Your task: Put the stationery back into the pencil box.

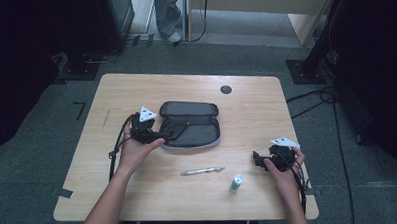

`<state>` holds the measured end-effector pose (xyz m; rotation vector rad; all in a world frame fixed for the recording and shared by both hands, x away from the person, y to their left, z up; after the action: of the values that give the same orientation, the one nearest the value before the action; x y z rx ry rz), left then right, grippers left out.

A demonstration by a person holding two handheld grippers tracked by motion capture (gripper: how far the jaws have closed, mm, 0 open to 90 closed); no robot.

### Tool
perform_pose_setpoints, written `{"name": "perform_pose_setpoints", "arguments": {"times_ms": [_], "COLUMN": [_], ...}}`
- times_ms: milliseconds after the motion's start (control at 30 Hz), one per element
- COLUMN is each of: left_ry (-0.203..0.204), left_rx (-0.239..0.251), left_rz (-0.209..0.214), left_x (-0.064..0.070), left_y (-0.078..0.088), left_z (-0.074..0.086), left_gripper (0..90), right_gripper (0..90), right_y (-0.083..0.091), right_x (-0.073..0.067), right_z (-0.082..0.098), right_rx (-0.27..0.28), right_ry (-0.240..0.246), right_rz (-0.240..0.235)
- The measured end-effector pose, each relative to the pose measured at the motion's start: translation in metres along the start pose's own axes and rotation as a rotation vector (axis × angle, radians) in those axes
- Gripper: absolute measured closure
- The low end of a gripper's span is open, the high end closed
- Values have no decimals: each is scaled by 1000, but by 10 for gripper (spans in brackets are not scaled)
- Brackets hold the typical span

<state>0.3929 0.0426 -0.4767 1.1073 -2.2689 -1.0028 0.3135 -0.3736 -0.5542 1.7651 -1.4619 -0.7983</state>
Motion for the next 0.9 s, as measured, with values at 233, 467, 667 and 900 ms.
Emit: {"name": "perform_pose_setpoints", "arguments": {"times_ms": [233,467,667,900], "left_ry": [26,49,72,113], "left_rx": [-1,-16,-24,-28], "left_rz": [-23,-39,-62,-72], "left_x": [-10,-21,-29,-41], "left_y": [9,17,27,36], "left_z": [18,41,64,93], "left_gripper": [0,0,0,0], "right_gripper": [4,4,4,4], "right_y": [0,0,0,0], "right_x": [0,0,0,0], "right_z": [0,0,0,0], "right_rx": [0,1,1,2], "right_ry": [0,0,1,2], "right_rz": [0,0,0,0]}}
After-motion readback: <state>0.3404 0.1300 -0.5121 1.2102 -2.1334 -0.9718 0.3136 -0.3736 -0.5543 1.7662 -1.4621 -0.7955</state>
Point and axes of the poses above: each handheld gripper's, and its own axes: y roughly backward along the jaws, z roughly out of its underside, x roughly to its right, the point moved 4 cm from there along -y, roughly forward along the jaws, and after that the axes turned 11 degrees about -x, right-handed, at the moved point
